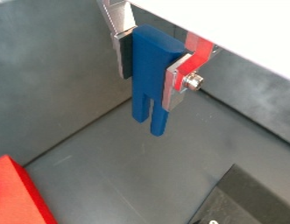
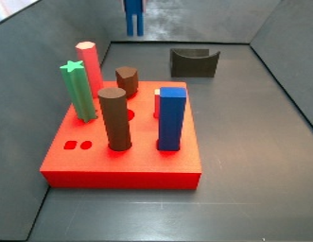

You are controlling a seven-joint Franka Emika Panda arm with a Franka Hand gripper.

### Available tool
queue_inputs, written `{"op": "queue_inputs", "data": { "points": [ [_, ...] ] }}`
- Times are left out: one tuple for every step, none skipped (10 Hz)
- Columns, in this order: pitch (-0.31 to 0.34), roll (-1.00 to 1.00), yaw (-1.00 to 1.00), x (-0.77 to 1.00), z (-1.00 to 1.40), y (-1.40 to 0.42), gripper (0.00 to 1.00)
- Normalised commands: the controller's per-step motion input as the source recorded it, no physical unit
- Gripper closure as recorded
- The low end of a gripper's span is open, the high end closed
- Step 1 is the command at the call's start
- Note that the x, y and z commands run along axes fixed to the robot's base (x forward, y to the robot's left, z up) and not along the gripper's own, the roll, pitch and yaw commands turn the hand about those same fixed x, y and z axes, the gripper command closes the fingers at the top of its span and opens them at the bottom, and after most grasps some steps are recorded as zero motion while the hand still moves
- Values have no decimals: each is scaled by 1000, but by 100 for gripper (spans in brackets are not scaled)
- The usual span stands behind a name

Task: Pick up the square-circle object. Move up. Rotate the square-circle object. Place the square-circle object on the fixture. Regrasp the square-circle object. Move to above the board. Insert the square-circle object.
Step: Rotate the square-circle object.

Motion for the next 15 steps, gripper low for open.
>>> {"op": "queue_inputs", "data": {
  "points": [
    [-31,-156,-44,28,-1000,7,100],
    [-26,-165,-38,35,-1000,8,100],
    [-24,-170,-34,38,-1000,8,100],
    [-27,-182,-29,39,-1000,9,100],
    [-30,-186,-26,40,-1000,10,100],
    [-34,-195,-23,41,-962,11,100],
    [-35,-201,-20,38,-823,10,100],
    [-33,-207,-18,35,-689,10,100],
    [-30,-211,-18,34,-556,12,100],
    [-27,-216,-20,37,-383,14,100],
    [-25,-221,-18,43,-255,15,100],
    [-13,-229,-14,42,-95,15,100],
    [-13,-229,-14,42,-95,15,100],
    [1,-230,-14,25,-98,13,100],
    [1,-230,-14,0,0,0,0]
  ]
}}
